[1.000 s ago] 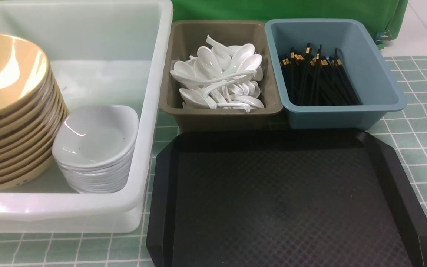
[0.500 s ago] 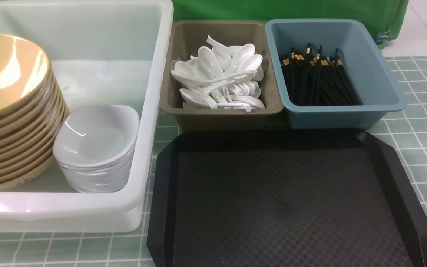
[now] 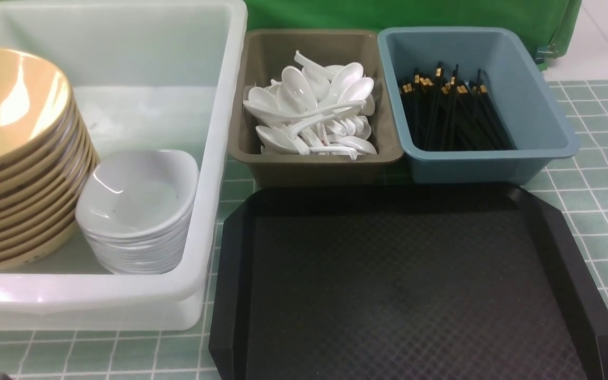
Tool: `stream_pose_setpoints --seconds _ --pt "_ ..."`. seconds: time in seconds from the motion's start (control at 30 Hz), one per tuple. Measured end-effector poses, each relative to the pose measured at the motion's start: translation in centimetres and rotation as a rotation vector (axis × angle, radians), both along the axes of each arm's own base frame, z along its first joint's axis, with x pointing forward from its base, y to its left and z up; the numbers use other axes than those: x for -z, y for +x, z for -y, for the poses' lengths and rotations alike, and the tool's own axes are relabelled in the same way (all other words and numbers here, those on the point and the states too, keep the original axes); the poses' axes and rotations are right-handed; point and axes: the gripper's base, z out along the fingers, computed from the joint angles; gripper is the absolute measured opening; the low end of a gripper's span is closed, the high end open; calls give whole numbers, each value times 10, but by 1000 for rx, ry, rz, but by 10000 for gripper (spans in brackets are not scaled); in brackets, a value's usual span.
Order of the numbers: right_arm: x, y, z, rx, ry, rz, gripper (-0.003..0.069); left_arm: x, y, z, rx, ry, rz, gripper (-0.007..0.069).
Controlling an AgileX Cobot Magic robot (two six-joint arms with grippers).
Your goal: On blue table put chopsticks spoon bowls plates into blue grey white boxes.
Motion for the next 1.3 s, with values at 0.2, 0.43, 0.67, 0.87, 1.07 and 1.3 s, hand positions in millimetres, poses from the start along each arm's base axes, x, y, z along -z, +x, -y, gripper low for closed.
stream_pose_setpoints --seconds 0.2,0.43,0.67,0.87,1.07,1.3 --pt "0 0 0 0 0 0 65 18 -1 2 32 8 -164 5" --pt "0 0 0 0 0 0 73 21 -2 3 36 -39 -201 5" --pt "0 0 0 0 0 0 79 21 -2 4 43 -80 -199 5" --pt "0 0 0 0 0 0 87 21 -2 4 45 -90 -198 5" --pt "0 0 0 0 0 0 94 21 -2 4 45 -92 -198 5" --pt "0 0 0 0 0 0 100 21 -2 4 45 -92 -198 5"
